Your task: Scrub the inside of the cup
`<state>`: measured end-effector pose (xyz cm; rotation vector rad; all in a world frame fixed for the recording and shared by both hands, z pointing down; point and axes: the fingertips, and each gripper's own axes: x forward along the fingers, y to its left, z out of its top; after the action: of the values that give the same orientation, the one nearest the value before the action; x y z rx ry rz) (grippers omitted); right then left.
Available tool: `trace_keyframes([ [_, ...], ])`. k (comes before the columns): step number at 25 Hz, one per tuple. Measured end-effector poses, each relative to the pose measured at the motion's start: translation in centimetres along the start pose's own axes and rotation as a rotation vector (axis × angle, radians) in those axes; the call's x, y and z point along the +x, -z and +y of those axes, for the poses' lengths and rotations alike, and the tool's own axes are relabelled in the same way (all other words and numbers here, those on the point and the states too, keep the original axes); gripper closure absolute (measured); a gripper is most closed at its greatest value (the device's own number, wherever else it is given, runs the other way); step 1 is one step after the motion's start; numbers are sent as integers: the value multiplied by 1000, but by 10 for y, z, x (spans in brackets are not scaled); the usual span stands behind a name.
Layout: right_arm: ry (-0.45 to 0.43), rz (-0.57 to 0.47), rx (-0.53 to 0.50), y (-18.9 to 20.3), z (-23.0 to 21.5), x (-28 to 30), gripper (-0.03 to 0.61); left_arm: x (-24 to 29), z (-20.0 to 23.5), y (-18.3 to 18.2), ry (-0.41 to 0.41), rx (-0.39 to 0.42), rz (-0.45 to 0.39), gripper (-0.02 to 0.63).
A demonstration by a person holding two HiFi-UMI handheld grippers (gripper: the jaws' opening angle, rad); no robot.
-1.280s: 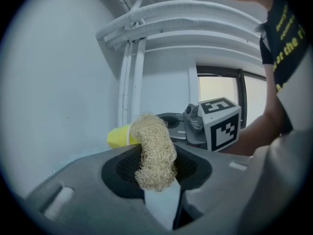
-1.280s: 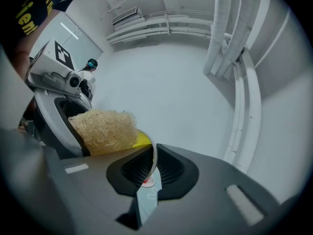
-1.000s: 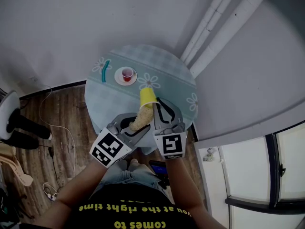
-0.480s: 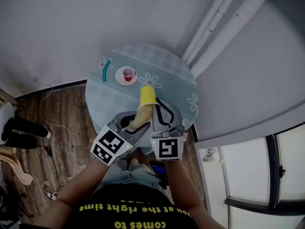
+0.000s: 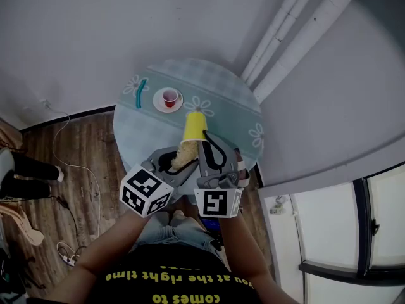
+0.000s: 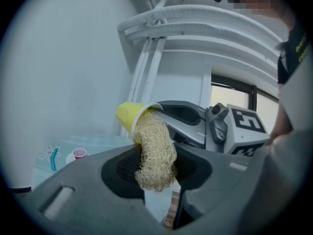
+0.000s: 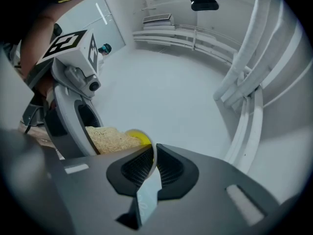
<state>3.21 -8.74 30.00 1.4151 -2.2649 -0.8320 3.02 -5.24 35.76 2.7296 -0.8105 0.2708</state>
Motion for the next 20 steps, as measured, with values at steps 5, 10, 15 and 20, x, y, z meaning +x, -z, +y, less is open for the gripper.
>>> trace_keyframes([
  [5, -2, -11, -18, -5, 4, 0, 552, 2, 5, -3, -7, -44, -8, 465],
  [10, 10, -8, -15, -4, 0, -1, 555, 0, -1, -2, 2, -12, 0, 465],
  [15, 13, 8, -6, 3, -2, -1, 555, 0, -8, 4, 16, 1, 17, 465],
  [20, 16, -5, -29, -3, -1, -2, 555, 1, -5, 3, 7, -12, 16, 465],
])
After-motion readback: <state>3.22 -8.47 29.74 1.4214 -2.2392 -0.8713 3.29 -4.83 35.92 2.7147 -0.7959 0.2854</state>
